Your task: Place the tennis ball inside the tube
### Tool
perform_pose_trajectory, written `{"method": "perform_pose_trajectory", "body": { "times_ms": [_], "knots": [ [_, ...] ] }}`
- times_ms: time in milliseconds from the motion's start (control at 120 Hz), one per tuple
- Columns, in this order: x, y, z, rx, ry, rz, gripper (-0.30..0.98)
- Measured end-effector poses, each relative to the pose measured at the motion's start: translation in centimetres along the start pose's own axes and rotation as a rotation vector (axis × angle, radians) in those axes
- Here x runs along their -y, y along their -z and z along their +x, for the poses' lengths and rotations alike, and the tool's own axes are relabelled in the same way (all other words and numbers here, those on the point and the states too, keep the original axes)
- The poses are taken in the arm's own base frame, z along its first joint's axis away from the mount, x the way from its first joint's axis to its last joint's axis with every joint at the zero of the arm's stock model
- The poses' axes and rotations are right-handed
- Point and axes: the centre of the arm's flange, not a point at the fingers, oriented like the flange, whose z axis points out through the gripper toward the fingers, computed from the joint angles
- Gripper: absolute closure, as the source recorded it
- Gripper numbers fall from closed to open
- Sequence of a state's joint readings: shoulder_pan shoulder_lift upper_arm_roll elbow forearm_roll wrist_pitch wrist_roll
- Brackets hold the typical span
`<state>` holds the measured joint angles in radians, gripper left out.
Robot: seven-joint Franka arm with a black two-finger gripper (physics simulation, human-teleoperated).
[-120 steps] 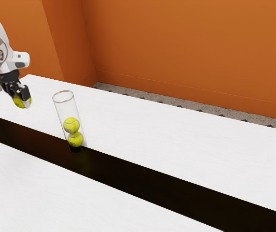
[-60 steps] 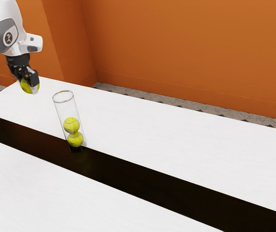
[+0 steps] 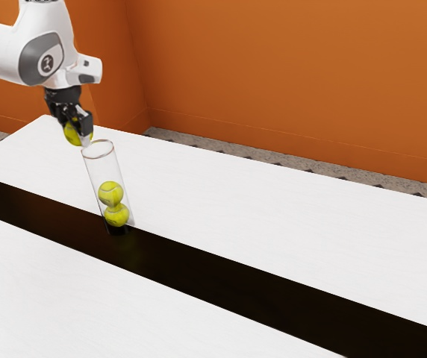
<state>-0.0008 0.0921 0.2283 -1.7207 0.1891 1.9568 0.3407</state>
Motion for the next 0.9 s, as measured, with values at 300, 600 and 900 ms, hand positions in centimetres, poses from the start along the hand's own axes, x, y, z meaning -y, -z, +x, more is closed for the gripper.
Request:
{"method": "perform_pose_trajectory", "body": {
  "times_ms": [300, 600, 900],
  "knots": [
    [-1.4, -0.1, 1.3, -0.036, 0.002, 0.01, 0.57],
    [-1.6, -0.3, 1.5, -0.039, 0.008, 0.004, 0.27],
    [-1.8, -0.2, 1.5, -0.039, -0.006, -0.003, 0.07]
  ]
}}
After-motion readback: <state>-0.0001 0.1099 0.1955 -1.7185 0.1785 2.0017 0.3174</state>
